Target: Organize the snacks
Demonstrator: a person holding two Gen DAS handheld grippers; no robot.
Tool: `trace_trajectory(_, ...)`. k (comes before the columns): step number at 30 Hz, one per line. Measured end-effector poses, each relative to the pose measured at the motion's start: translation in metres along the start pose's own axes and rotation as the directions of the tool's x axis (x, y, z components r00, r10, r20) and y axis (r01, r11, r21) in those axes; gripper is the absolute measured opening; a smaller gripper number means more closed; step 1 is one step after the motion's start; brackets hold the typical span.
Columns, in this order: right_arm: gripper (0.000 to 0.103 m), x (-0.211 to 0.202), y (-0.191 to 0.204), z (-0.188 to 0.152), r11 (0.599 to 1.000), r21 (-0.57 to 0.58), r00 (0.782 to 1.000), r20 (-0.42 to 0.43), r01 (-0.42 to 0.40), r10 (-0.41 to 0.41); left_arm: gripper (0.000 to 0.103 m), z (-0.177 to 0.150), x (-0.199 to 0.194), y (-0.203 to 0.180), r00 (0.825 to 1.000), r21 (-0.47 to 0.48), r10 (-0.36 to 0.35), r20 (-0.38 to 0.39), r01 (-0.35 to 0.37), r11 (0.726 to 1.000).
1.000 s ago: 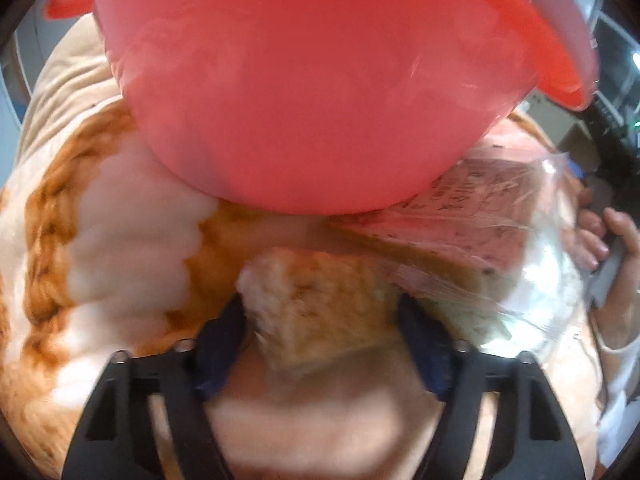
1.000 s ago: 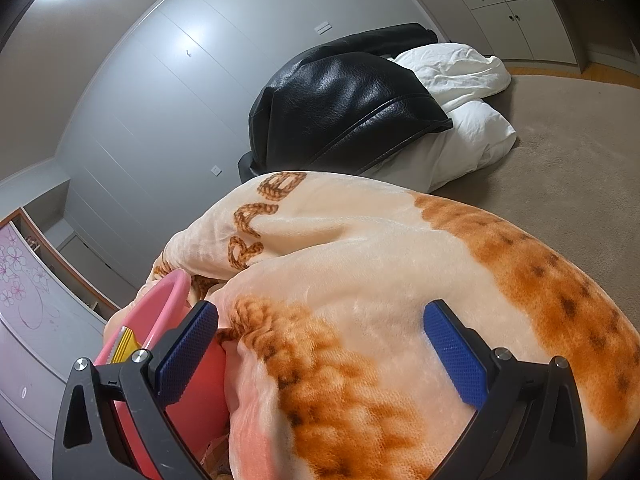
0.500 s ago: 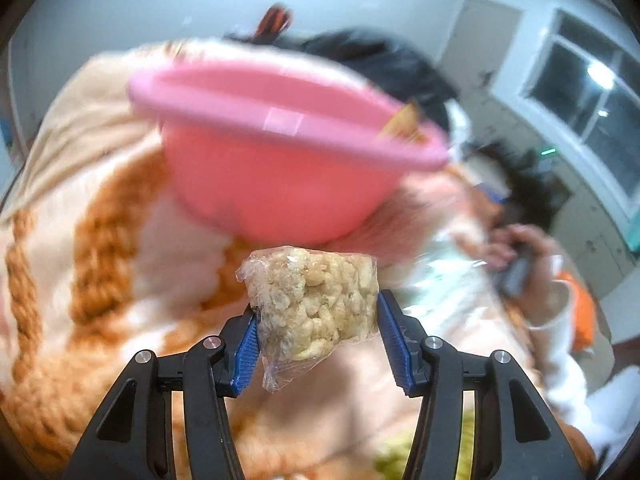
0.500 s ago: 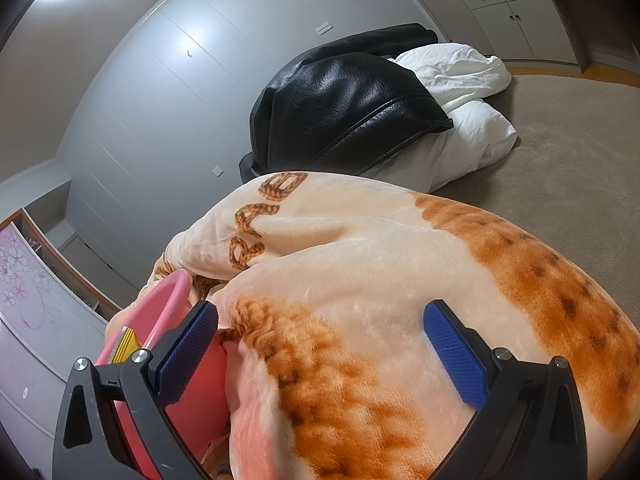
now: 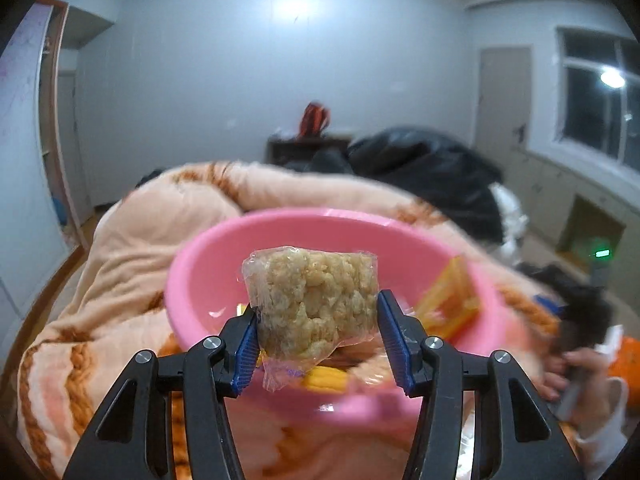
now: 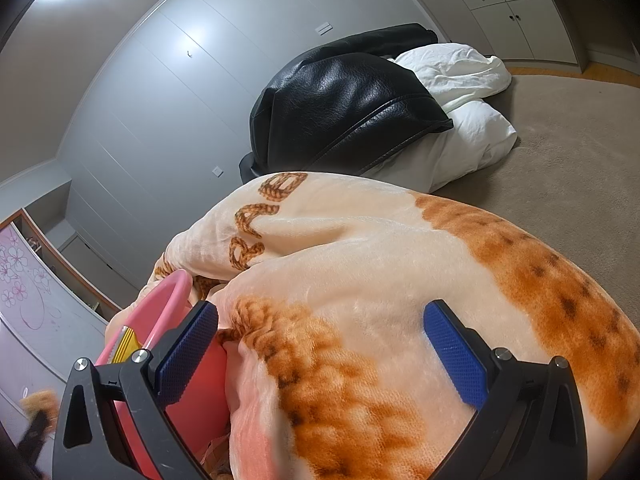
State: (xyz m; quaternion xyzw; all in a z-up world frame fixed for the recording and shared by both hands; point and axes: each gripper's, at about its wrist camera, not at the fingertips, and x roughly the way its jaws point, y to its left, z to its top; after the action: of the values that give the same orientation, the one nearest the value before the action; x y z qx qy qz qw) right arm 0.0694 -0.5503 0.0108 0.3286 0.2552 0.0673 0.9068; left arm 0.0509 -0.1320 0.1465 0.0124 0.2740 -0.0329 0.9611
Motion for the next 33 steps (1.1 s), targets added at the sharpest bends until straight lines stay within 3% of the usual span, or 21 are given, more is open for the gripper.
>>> trace_trajectory(2, 0.103, 0.000, 0.000, 0.000, 1.000, 0.000, 1.000, 0.000, 0.000, 0.000, 0.051, -0.004, 0.018, 0.005, 0.999, -0.016, 0.039, -0.037, -0.040, 0.999)
trace_trajectory(4, 0.103, 0.000, 0.000, 0.000, 1.000, 0.000, 1.000, 0.000, 0.000, 0.000, 0.051, -0.013, 0.018, 0.005, 0.996, -0.023, 0.084, -0.006, -0.084, 0.996)
trace_trajectory(10, 0.103, 0.000, 0.000, 0.000, 1.000, 0.000, 1.000, 0.000, 0.001, -0.001, 0.057, -0.015, 0.005, 0.023, 0.998, -0.097, 0.050, 0.035, -0.047, 0.994)
trace_trajectory(13, 0.103, 0.000, 0.000, 0.000, 1.000, 0.000, 1.000, 0.001, 0.001, -0.001, 0.070, -0.015, -0.005, 0.034, 0.995, -0.163, 0.055, 0.087, -0.040, 0.986)
trace_trajectory(14, 0.103, 0.000, 0.000, 0.000, 1.000, 0.000, 1.000, 0.000, 0.001, -0.001, 0.078, -0.016, -0.009, 0.039, 0.993, -0.193, 0.059, 0.103, -0.038, 0.980)
trace_trajectory(17, 0.103, 0.000, 0.000, 0.000, 1.000, -0.001, 1.000, 0.000, 0.001, -0.001, 0.079, -0.028, -0.019, 0.056, 0.987, -0.286, 0.071, 0.146, -0.027, 0.958)
trace_trajectory(21, 0.103, 0.000, 0.000, 0.000, 1.000, -0.001, 1.000, 0.001, 0.000, 0.000, 0.082, -0.064, -0.021, 0.072, 0.973, -0.392, 0.157, 0.170, -0.080, 0.917)
trace_trajectory(23, 0.103, 0.001, 0.000, 0.000, 1.000, -0.003, 1.000, -0.002, 0.001, -0.001, 0.089, -0.083, -0.022, 0.077, 0.958, -0.415, 0.156, 0.240, -0.044, 0.909)
trace_trajectory(27, 0.103, 0.001, 0.001, 0.000, 1.000, -0.011, 1.000, -0.007, 0.003, -0.003, 0.092, -0.095, -0.027, 0.088, 0.952, -0.461, 0.127, 0.279, 0.017, 0.887)
trace_trajectory(29, 0.103, 0.001, 0.001, 0.000, 1.000, -0.013, 1.000, -0.008, 0.003, -0.003, 0.103, -0.101, -0.027, 0.094, 0.948, -0.486, 0.126, 0.292, 0.033, 0.873)
trace_trajectory(33, 0.103, 0.002, 0.002, -0.001, 0.999, -0.035, 1.000, -0.027, 0.004, -0.005, 0.103, -0.112, -0.022, 0.112, 0.947, -0.545, 0.065, 0.315, 0.125, 0.829)
